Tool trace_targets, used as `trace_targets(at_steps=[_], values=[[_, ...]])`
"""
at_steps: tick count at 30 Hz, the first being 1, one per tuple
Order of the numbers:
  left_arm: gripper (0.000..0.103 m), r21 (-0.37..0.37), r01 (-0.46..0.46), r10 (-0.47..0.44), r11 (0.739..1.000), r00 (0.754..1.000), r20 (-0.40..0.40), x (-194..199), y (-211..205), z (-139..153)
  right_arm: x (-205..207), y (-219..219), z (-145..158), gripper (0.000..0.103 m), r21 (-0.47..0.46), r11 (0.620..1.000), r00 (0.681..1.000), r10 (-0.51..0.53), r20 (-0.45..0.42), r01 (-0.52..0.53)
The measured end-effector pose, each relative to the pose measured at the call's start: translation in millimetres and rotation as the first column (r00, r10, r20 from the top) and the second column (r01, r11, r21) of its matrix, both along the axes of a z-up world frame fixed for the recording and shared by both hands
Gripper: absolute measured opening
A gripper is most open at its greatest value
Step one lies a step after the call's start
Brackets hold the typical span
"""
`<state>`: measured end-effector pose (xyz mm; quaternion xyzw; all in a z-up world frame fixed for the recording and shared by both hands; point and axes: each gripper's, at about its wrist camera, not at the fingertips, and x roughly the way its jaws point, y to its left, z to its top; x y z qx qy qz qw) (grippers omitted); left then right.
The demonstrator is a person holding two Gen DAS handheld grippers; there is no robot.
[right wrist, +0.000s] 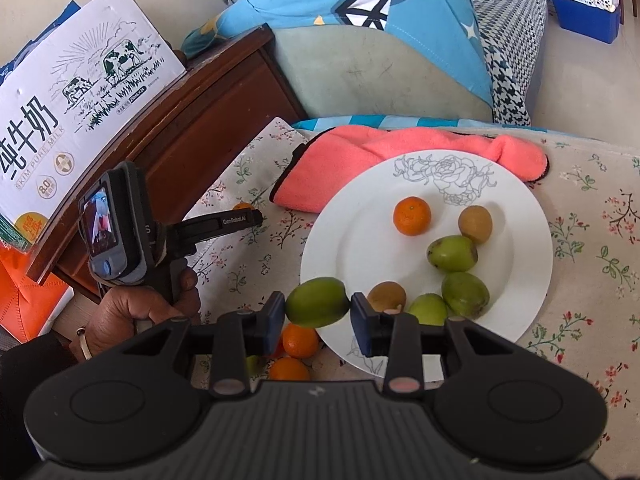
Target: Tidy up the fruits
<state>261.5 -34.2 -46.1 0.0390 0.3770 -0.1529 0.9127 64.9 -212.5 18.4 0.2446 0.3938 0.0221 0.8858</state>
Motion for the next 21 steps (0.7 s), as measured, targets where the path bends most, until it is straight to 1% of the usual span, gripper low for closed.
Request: trace_targets(at_steps=[4,8,12,14,16,18,21], values=[[0.029,-0.008,0.015,-0.015,1.000,1.000,-0.001,-2,-1,1,0,-2,0,0.036,0.002,1.000,1.000,-0.008,-0.001,0.008],[0.029,-0.044,0.026,-0.026,0.999,1.000,0.000,-14,0,13,0,-8,-1,0.036,0.013,1.000,1.000,-0.026,-0.006,0.026],[0.029,-0.047,0.098,-0.097,0.994,0.995,0.014,-38,-9,31,2,-18,-4,0.036,0.049,0.996,0.997,-0.069,-0.015,0.070],[0.029,-0.076,0.136,-0.136,0.988,0.991,0.005,-53,-14,40,3,-23,-7,0.036,0.057,0.994,0.995,-0.097,-0.025,0.098],[0.029,-0.097,0.188,-0.188,0.977,0.982,0.002,-68,-21,46,3,-29,-11,0.036,0.084,0.988,0.992,-0.123,-0.041,0.126],[0.029,-0.092,0.235,-0.235,0.968,0.972,0.007,-83,-30,49,4,-34,-15,0.036,0.109,0.982,0.988,-0.146,-0.056,0.151],[0.029,-0.097,0.271,-0.272,0.958,0.962,0.000,-96,-39,50,4,-36,-16,0.036,0.095,0.980,0.984,-0.170,-0.057,0.175]])
